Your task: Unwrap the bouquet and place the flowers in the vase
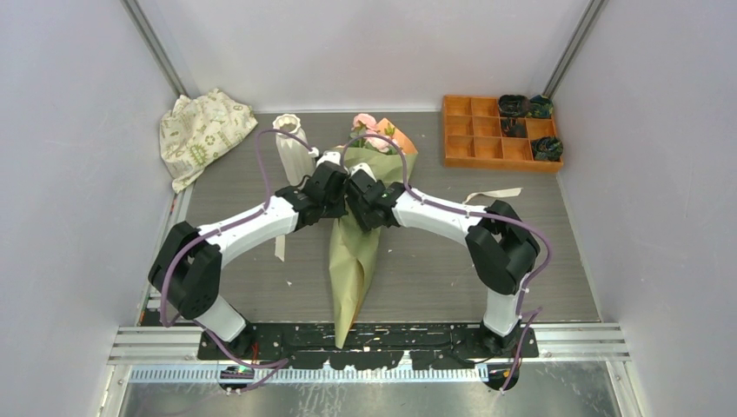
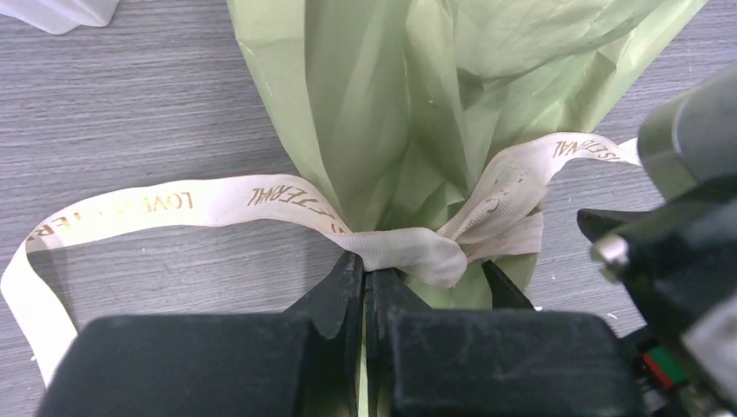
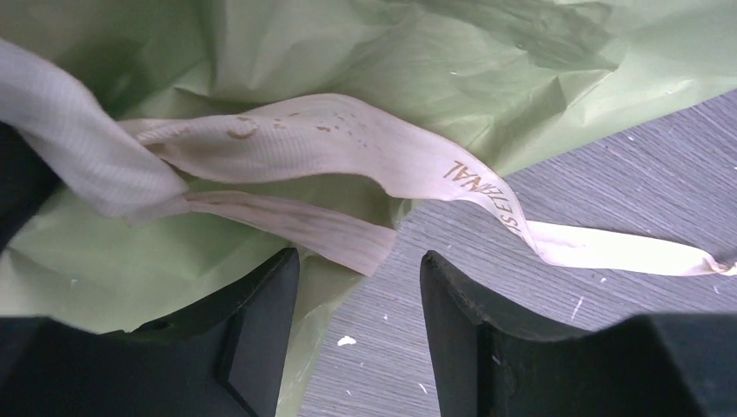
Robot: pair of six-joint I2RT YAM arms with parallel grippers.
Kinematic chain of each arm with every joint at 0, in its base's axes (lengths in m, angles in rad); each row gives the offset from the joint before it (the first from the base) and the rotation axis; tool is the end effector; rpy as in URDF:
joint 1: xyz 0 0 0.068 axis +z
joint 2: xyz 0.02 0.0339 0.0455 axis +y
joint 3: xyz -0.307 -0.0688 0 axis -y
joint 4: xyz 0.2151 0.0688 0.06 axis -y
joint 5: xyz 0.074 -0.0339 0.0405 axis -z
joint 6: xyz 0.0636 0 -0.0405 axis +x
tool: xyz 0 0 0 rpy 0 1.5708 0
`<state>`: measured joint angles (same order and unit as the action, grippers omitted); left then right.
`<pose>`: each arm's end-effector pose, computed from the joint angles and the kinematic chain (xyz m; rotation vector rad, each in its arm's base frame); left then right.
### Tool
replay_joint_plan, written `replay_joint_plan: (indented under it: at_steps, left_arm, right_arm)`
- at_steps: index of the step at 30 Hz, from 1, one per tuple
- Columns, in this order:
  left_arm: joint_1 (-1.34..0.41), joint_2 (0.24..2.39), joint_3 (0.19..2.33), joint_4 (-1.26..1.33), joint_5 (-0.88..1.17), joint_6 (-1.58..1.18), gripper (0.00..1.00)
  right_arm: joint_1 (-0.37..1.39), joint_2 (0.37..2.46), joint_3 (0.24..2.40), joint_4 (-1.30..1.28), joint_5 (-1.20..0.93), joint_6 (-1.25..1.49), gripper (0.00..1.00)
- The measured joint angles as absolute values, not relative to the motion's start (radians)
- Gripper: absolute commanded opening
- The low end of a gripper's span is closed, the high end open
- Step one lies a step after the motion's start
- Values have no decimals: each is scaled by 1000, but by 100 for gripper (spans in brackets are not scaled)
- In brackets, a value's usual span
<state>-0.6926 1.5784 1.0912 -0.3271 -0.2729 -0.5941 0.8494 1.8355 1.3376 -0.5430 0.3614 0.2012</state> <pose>0.2675 -0.1997 0.2745 -0.0124 2.3672 -0.3038 0.2714 0.2746 0.2446 -0.6808 2.4169 -0.0552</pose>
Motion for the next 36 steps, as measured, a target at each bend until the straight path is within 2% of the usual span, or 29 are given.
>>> replay_joint_plan:
  at_steps: [9,11,14,17,22,26,32,36]
  left_arm:
    - [-694,1573,1056,-292,-228,-612,0]
    - [-694,1562,1045,-284,-215,-619,0]
    - [-692,1546,1039,-281,-209,-623,0]
    - [-693,1535,1039,-276,-200,-624,0]
    - [-700,1534,1039,-279,-198,-624,0]
    - [-700,1535,1039,-292,-209,-626,0]
    - [-691,1542,1046,-287,-210,-647,0]
    - [-681,1567,1062,-260,-202,-667,0]
  right_arm:
    - [863,1826,1252,-356,353,242,52]
    - [868,1826,1237,-319,354,250,43]
    - [876,1827,1230,-279,362,262,15]
    - [876,1828,1219,-231,387,277,1]
    - [873,1812,1172,-180,467,310,1]
    - [844,1723,1126,-198,529,367,1]
    - [651,1528,1066,-246,534,450,1]
    - [514,1479,1062,-299,488,486,1]
